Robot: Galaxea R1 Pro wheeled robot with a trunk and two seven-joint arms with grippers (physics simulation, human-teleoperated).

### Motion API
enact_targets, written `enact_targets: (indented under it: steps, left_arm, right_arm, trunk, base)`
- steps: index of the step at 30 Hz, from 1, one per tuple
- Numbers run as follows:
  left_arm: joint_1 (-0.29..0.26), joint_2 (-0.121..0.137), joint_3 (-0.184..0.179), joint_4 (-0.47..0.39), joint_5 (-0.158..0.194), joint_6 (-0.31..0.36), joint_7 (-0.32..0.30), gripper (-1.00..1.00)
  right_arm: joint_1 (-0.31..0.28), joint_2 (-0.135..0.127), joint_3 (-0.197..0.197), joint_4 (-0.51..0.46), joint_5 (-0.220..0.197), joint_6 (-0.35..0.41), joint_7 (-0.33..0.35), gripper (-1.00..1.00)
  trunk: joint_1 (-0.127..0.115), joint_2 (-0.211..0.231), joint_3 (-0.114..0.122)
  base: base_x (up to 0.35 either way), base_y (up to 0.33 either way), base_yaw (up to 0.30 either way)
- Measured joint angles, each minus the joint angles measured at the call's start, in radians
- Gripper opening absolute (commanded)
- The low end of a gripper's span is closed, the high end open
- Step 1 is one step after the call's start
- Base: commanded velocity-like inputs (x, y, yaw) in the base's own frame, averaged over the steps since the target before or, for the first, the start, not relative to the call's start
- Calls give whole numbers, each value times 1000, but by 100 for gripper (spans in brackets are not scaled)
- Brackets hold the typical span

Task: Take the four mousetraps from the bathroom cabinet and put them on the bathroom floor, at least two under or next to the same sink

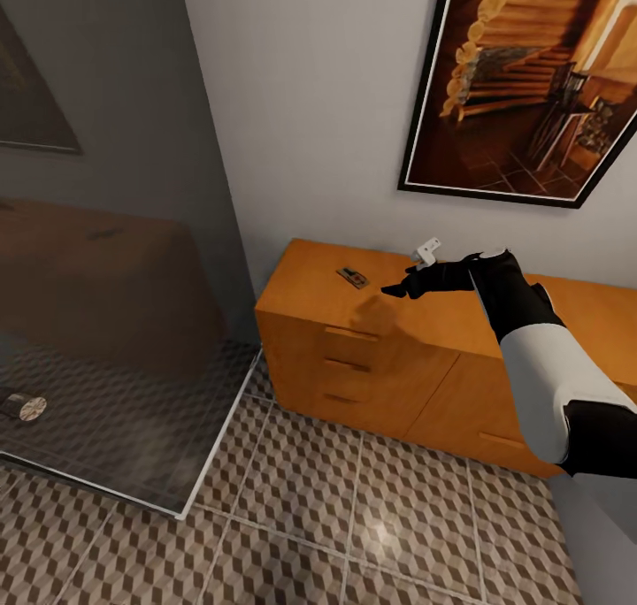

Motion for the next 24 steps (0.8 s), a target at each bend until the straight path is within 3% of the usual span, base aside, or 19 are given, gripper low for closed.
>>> enact_targets:
  steps: [24]
  left_arm:
    - [0,0,0,1,0,0,0,-100]
  right_arm:
    - [2,0,0,0,1,-2,-1,100]
  trunk:
    - [0,0,-17]
  base:
    - [0,0,120]
